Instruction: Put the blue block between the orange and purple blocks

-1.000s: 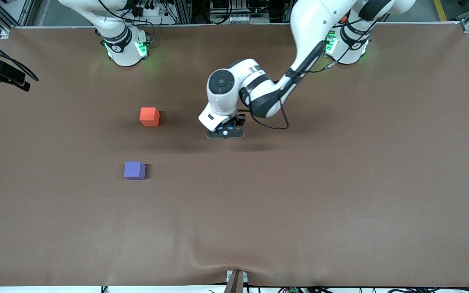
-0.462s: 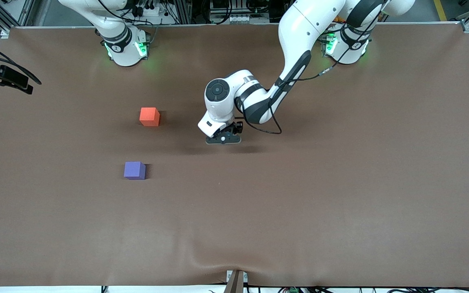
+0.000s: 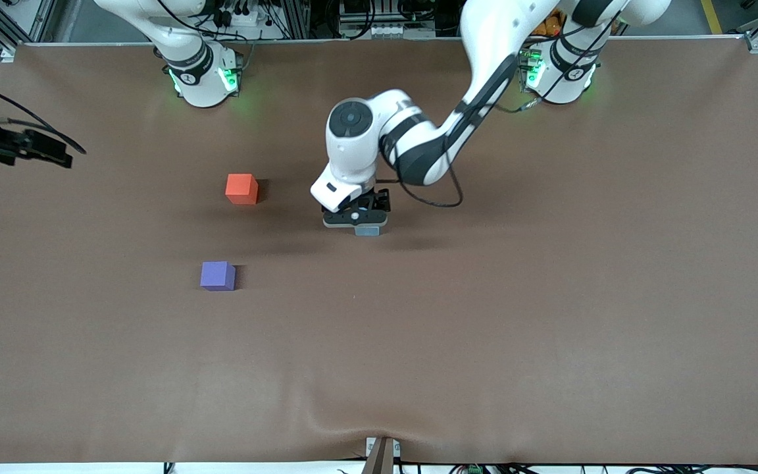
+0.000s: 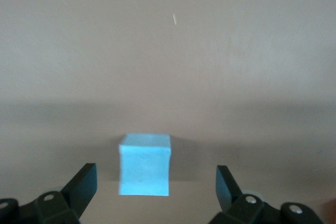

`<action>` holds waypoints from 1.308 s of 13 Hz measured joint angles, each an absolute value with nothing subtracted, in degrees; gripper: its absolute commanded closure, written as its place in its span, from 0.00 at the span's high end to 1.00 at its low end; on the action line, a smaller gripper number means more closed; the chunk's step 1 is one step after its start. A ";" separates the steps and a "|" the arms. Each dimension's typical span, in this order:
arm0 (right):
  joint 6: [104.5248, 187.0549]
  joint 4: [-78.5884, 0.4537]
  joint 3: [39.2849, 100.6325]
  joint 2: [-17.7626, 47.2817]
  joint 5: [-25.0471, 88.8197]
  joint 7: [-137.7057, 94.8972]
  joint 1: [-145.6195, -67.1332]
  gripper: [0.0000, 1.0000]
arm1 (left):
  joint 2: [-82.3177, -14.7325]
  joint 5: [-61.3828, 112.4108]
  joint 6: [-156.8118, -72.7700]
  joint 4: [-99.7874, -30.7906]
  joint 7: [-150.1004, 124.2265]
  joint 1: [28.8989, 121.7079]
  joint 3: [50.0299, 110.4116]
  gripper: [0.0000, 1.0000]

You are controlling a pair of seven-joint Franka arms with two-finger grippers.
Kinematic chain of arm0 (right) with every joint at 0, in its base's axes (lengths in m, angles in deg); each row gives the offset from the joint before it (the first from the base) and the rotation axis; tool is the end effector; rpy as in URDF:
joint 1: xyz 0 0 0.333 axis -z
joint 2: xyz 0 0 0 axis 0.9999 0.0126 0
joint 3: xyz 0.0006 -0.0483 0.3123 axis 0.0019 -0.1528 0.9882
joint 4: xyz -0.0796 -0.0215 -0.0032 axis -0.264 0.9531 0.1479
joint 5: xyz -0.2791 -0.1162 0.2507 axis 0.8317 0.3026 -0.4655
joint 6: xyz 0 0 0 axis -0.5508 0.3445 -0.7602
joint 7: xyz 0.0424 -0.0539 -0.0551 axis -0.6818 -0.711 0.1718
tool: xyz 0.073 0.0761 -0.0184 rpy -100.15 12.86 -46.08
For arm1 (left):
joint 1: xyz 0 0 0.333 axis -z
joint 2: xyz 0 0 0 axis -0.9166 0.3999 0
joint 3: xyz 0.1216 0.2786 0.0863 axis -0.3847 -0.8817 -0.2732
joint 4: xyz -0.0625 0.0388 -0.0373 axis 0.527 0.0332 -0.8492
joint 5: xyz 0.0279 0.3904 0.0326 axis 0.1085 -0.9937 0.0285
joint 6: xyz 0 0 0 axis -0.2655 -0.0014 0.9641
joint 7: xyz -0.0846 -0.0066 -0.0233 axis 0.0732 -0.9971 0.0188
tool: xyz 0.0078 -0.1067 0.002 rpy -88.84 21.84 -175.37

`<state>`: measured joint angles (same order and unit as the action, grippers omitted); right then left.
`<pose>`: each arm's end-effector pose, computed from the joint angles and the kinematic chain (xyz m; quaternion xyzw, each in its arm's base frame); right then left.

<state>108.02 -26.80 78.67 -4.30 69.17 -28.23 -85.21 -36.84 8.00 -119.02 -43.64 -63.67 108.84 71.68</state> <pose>0.5530 -0.0098 0.5929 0.9929 -0.0227 -0.1165 0.0018 0.4800 -0.5612 0.3530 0.9978 0.0293 0.0455 0.0370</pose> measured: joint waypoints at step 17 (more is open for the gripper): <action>142.28 -33.87 79.69 13.97 53.20 -55.19 -120.13 1.00 | -67.29 10.49 -89.06 -51.16 -13.71 63.45 71.17 1.00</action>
<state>142.28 -33.87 79.69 13.97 53.20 -55.19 -120.13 -67.29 10.49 -89.06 -51.16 -13.71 63.45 71.17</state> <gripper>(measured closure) 0.000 0.000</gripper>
